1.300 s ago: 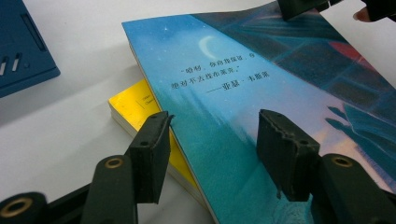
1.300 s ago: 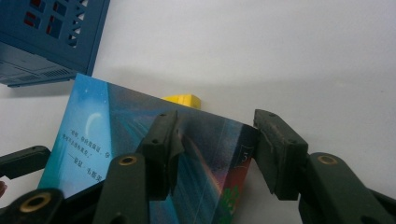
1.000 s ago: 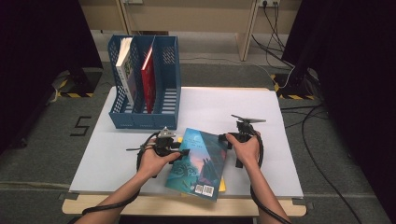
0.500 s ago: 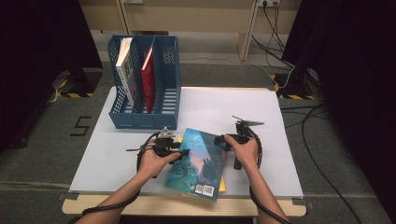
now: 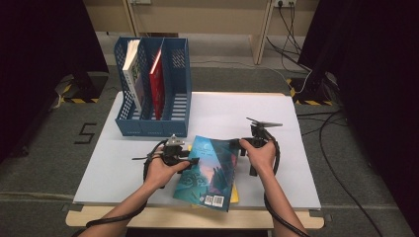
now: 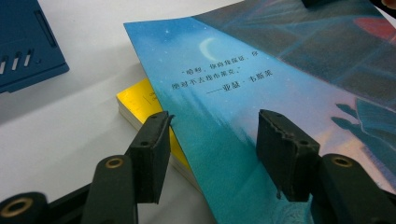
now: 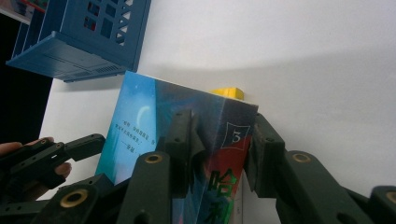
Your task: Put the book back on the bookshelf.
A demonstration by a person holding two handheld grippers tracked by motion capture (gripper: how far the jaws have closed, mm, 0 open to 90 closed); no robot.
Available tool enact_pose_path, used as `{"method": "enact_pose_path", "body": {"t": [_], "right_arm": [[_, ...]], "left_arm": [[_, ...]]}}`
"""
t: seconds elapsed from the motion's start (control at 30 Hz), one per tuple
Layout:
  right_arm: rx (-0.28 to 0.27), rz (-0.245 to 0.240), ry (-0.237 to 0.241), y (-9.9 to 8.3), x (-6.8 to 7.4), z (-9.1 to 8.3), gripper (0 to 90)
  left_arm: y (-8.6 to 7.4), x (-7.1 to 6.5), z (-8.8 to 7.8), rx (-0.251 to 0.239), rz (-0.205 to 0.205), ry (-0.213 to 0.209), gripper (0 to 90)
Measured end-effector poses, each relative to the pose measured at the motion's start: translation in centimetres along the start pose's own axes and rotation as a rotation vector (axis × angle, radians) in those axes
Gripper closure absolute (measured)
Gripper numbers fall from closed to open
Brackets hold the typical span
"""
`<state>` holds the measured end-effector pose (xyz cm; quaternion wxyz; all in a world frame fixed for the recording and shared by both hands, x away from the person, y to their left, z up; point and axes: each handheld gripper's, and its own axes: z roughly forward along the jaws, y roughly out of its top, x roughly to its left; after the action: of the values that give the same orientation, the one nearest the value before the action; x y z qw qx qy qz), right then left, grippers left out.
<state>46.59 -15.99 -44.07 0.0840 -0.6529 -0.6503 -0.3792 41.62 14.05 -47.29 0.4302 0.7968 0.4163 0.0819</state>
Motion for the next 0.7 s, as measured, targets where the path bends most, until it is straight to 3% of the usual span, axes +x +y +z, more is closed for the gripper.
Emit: {"method": "enact_pose_path", "body": {"t": [0.17, 0.23, 0.43, 0.63, 0.7], "right_arm": [[-0.009, 0.008, 0.008, -0.05, -0.2, 0.14, 64.7], [0.012, 0.007, -0.001, -0.09, -0.13, 0.19, 63.1], [0.028, 0.01, 0.035, -0.62, -0.32, 0.93, 62.4], [0.027, 0.023, 0.086, -0.25, 0.03, 0.22, 71.3], [0.024, 0.018, 0.078, -0.1, 0.54, -0.01, 71.9]], "left_arm": [[0.02, -0.05, 0.01, 0.001, 0.0, 0.002, 44.1], [0.01, -0.06, 0.01, 0.001, 0.0, 0.003, 44.1], [-0.02, -0.03, 0.0, -0.002, 0.002, 0.002, 44.2], [0.08, 0.06, -0.08, -0.006, -0.001, 0.004, 44.0], [0.11, 0.06, -0.07, -0.007, 0.002, 0.006, 44.0]]}}
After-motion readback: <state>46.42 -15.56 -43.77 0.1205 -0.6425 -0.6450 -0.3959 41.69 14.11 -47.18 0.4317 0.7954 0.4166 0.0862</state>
